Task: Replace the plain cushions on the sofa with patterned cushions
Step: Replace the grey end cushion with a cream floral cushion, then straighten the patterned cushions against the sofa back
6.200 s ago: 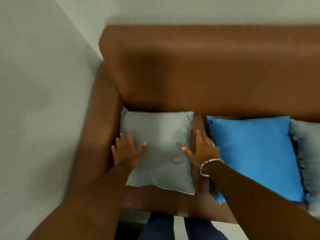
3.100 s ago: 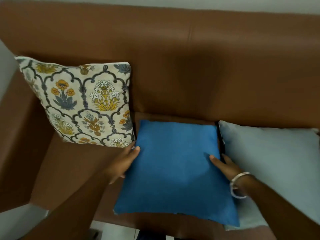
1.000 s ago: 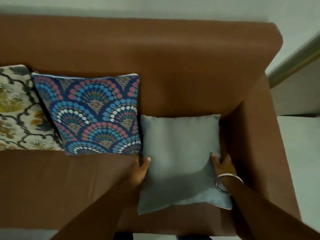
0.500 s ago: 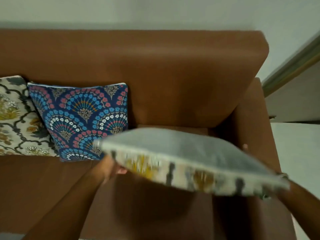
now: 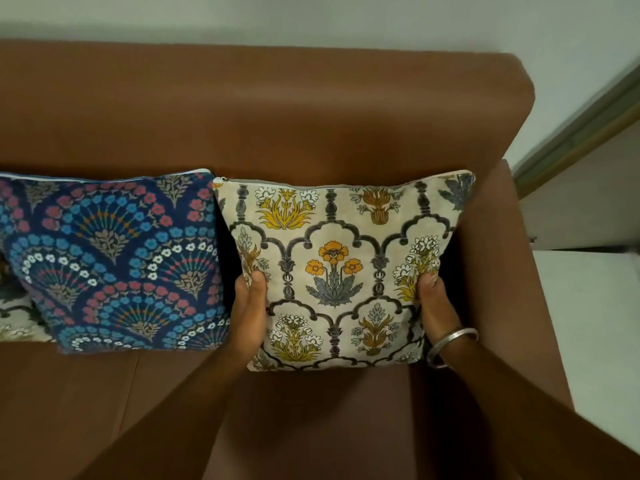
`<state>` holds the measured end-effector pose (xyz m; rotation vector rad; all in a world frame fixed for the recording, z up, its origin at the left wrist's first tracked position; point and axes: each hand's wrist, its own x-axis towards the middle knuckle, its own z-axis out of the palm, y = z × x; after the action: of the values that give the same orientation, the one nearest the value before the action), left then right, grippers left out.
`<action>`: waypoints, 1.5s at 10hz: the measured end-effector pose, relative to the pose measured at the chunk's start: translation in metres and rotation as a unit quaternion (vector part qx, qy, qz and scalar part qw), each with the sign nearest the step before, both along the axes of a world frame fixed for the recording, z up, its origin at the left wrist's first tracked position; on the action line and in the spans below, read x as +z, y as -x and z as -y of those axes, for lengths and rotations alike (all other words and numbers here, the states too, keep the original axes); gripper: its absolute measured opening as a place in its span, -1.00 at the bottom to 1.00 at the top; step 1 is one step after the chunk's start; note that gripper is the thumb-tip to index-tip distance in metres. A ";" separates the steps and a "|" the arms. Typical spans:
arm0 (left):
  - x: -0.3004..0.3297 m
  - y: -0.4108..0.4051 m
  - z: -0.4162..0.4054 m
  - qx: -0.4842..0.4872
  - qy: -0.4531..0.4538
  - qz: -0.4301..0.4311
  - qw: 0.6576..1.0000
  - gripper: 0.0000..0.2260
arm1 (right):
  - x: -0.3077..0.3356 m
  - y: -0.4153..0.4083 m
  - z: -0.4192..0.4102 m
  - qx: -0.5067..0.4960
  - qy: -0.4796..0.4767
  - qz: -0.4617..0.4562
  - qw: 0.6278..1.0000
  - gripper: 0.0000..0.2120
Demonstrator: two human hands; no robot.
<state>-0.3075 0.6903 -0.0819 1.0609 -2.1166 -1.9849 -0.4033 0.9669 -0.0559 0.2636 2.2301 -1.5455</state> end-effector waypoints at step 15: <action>0.005 0.019 -0.073 0.089 -0.369 0.051 0.923 -0.21 | 0.135 0.055 0.040 0.180 -0.180 -0.308 0.917 -0.35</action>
<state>-0.3262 0.7637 -0.0767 1.3949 -1.2121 -2.7376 -0.4584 0.9270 0.0787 -0.5914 2.8267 -1.1024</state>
